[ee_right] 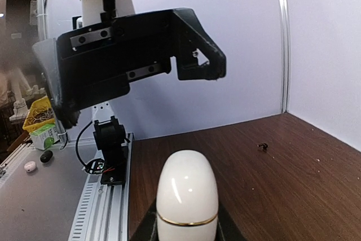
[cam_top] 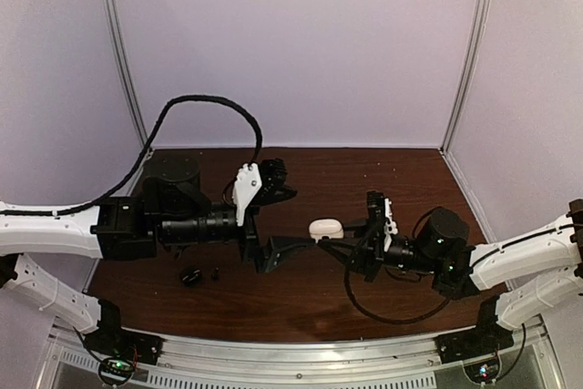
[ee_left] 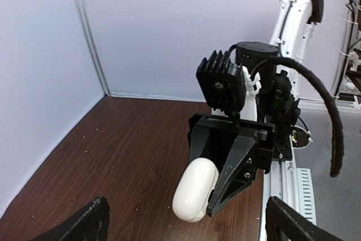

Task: Insert the wireless bluetooth earbuds into the charging case
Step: Place the charging case with the earbuds at the center of the board.

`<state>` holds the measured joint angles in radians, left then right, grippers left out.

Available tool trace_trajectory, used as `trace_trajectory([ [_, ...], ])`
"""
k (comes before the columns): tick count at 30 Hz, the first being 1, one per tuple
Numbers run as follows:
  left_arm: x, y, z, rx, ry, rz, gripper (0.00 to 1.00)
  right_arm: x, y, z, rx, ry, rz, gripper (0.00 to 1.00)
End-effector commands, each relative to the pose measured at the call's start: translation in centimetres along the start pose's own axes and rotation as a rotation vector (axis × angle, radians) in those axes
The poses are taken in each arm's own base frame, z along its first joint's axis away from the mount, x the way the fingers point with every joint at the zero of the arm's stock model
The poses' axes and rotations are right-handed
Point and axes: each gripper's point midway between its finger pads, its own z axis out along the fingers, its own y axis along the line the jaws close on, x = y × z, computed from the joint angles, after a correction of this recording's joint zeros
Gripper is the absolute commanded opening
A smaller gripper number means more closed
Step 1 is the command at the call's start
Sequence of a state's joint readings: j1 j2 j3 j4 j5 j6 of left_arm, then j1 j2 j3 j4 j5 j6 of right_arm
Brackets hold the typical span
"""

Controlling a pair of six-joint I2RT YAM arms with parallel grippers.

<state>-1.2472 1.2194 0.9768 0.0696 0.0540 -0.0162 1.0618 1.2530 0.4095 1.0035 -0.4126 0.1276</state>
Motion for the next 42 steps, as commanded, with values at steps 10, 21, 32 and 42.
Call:
trace_trajectory([
  [10, 1.4, 11.3, -2.7, -0.39, -0.076, -0.248, 0.98, 6.4, -14.9, -2.0, 0.396, 0.277, 0.365, 0.0],
  [21, 5.2, 16.0, -3.7, -0.581, 0.007, -0.363, 0.98, 13.0, -25.5, -7.8, 0.686, 0.465, 0.512, 0.0],
  [32, 7.7, 16.8, -4.6, -0.608, 0.02, -0.421, 0.98, 17.4, -30.1, -9.4, 0.792, 0.577, 0.537, 0.18],
  [42, 9.1, 17.0, -5.3, -0.635, 0.043, -0.448, 0.98, 19.2, -31.9, -11.4, 0.816, 0.621, 0.567, 0.36],
])
